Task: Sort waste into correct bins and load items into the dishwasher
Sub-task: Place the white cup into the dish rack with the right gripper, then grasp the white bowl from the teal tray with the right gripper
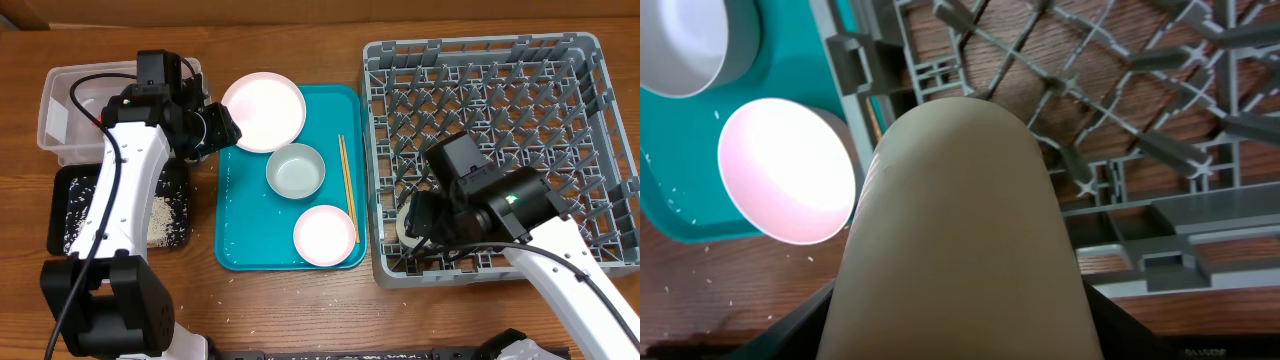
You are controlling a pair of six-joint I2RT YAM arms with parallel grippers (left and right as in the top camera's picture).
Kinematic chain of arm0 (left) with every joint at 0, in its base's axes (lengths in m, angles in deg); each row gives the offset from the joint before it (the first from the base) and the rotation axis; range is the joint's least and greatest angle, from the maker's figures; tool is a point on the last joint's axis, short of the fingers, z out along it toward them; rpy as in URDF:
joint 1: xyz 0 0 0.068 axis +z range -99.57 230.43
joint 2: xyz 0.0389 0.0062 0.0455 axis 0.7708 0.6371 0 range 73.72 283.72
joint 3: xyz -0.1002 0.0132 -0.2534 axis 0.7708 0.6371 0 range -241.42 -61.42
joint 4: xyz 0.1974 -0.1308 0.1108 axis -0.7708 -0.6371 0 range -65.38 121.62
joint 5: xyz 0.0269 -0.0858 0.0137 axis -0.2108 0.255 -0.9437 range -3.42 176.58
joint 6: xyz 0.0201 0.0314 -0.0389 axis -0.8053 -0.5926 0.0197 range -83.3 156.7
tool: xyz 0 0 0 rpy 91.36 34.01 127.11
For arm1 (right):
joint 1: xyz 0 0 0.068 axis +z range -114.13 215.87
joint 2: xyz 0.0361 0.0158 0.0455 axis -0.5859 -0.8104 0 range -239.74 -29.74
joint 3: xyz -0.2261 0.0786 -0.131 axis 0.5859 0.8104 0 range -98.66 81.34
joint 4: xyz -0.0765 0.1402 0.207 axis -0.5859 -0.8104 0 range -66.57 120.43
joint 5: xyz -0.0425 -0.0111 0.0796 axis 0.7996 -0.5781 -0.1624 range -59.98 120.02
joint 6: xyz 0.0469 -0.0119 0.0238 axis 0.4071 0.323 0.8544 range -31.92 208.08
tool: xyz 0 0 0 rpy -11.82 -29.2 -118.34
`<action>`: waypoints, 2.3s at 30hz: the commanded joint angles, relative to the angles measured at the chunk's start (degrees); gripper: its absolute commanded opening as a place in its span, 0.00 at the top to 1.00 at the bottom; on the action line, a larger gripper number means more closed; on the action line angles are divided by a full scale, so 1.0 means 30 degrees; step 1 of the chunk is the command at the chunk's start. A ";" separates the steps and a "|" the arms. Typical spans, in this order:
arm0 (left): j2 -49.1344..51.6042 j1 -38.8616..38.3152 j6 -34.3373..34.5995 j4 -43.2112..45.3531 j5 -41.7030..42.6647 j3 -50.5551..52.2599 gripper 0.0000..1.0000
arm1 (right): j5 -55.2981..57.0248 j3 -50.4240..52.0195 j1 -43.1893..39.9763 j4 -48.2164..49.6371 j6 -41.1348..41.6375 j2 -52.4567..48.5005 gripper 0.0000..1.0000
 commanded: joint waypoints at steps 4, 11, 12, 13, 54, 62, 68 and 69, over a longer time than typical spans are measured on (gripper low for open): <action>0.0153 -0.0146 0.0051 0.0117 0.0313 -0.0357 0.50 | 0.0131 -0.0306 0.1064 -0.0248 0.0845 -0.1596 0.45; 0.0153 -0.0146 -0.0109 0.0073 0.0160 -0.0357 0.49 | 0.0189 -0.0306 0.1384 -0.0554 0.0918 -0.3388 0.45; 0.0153 -0.0146 -0.0109 0.0073 0.0160 -0.0357 0.48 | 0.0189 -0.0306 0.1384 -0.0554 0.0911 -0.3563 0.44; 0.0153 -0.0146 -0.0109 0.0073 0.0153 -0.0357 0.48 | 0.0197 -0.0306 0.1384 -0.0554 0.0911 -0.3767 0.42; 0.0066 0.0138 -0.2521 -0.3708 -0.8531 -0.6965 0.00 | -0.1698 -0.5501 0.1938 1.3814 -0.2608 -1.5103 0.47; 0.0066 0.0131 -0.2521 -0.3708 -0.8699 -0.6958 0.00 | -0.2171 -0.5741 0.1894 1.3784 -0.2186 -1.5591 0.79; 0.0066 0.0131 -0.2521 -0.3708 -0.8699 -0.6958 0.00 | -0.1020 -0.6885 0.1887 1.2488 -0.2193 -1.5314 0.96; 0.0066 0.0131 -0.2521 -0.3708 -0.8699 -0.6958 0.00 | -0.0685 -0.7417 0.1887 1.1912 -0.2200 -1.5132 0.96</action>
